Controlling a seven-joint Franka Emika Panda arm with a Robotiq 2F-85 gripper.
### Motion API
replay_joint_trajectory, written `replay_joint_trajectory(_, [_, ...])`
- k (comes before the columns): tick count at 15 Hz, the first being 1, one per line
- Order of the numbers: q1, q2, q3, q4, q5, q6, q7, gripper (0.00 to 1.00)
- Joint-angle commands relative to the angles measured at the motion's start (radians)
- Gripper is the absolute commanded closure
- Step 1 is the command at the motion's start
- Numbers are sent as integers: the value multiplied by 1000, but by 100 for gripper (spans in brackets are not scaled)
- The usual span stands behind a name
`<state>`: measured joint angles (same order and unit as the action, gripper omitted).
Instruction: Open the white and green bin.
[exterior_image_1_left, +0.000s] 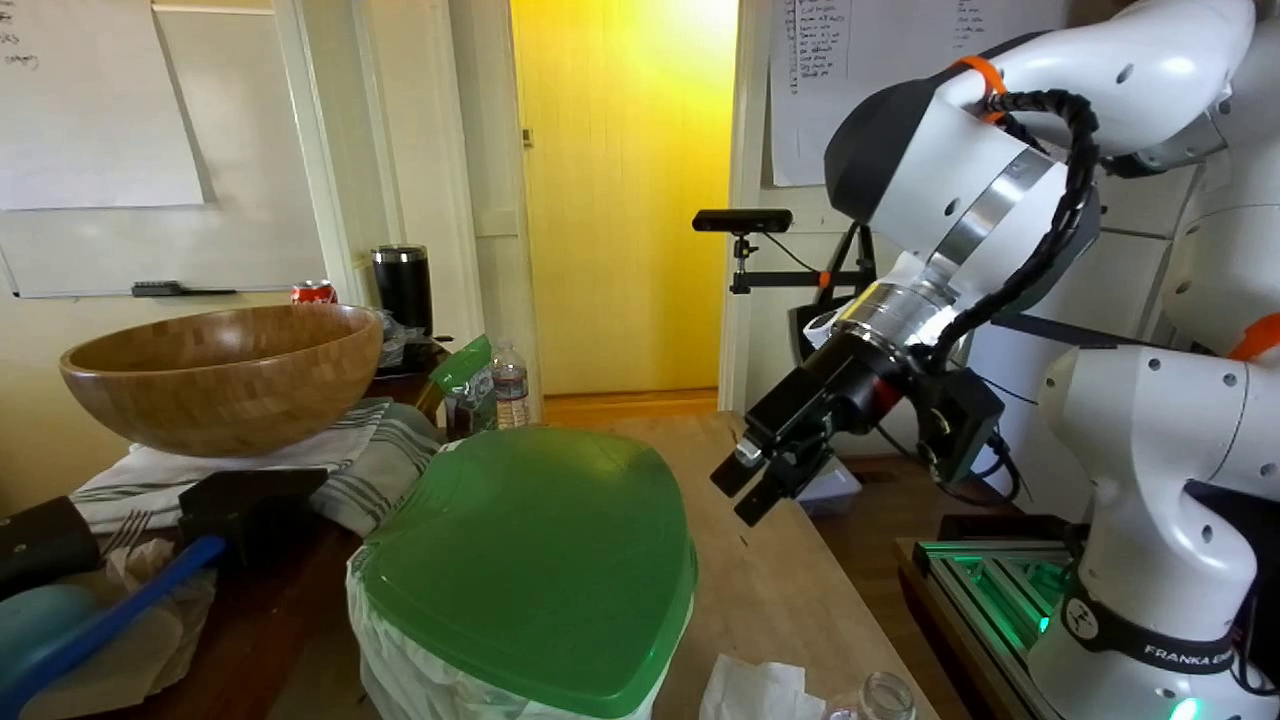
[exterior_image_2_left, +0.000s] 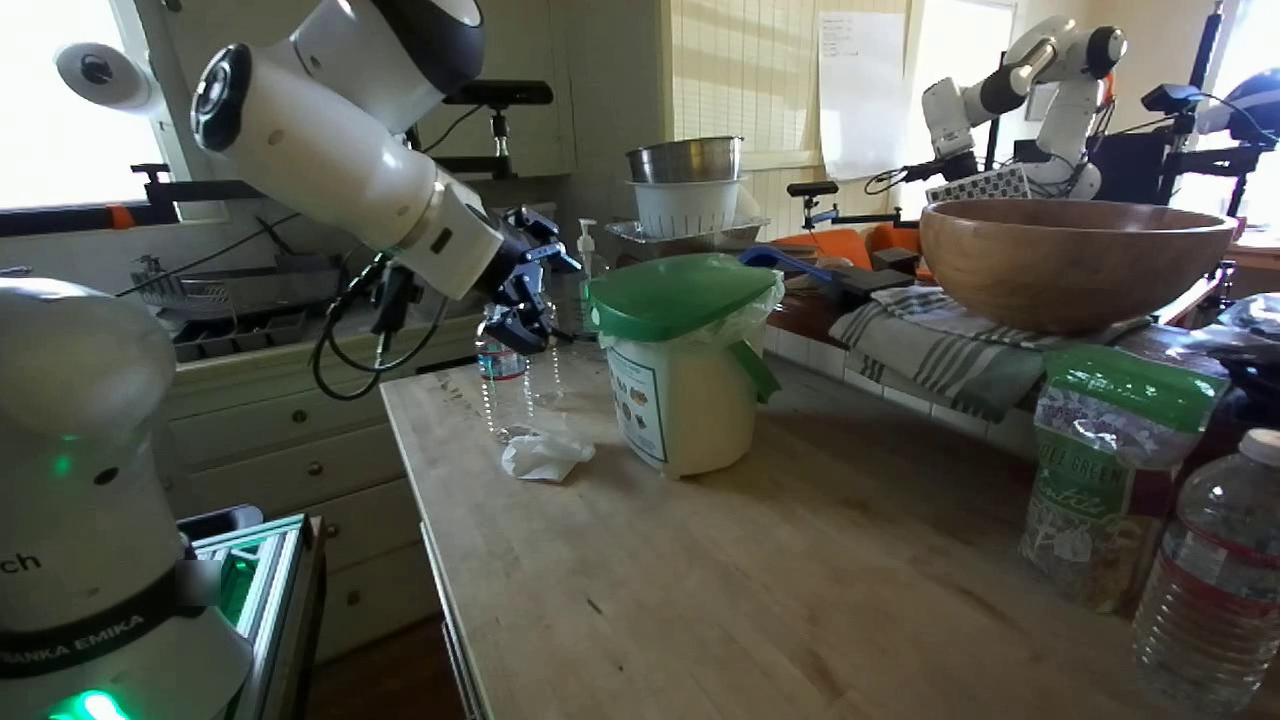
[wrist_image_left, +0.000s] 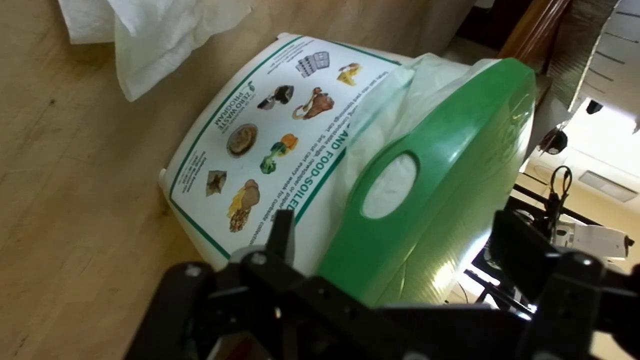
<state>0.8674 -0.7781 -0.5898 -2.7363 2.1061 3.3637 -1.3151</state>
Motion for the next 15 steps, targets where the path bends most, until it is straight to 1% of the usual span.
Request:
replay_joint_trajectory(1, [-71,43,45,-12,15,-84,18,0])
replay_joint_trajectory(3, [-99,58,57,-13,22,-117,15,0])
replay_joint_trajectory(10, [-141,110,60,-11,52,-221,0,0])
replay_joint_trajectory(15, [-177,131,76,-12,69,-277,-14,0])
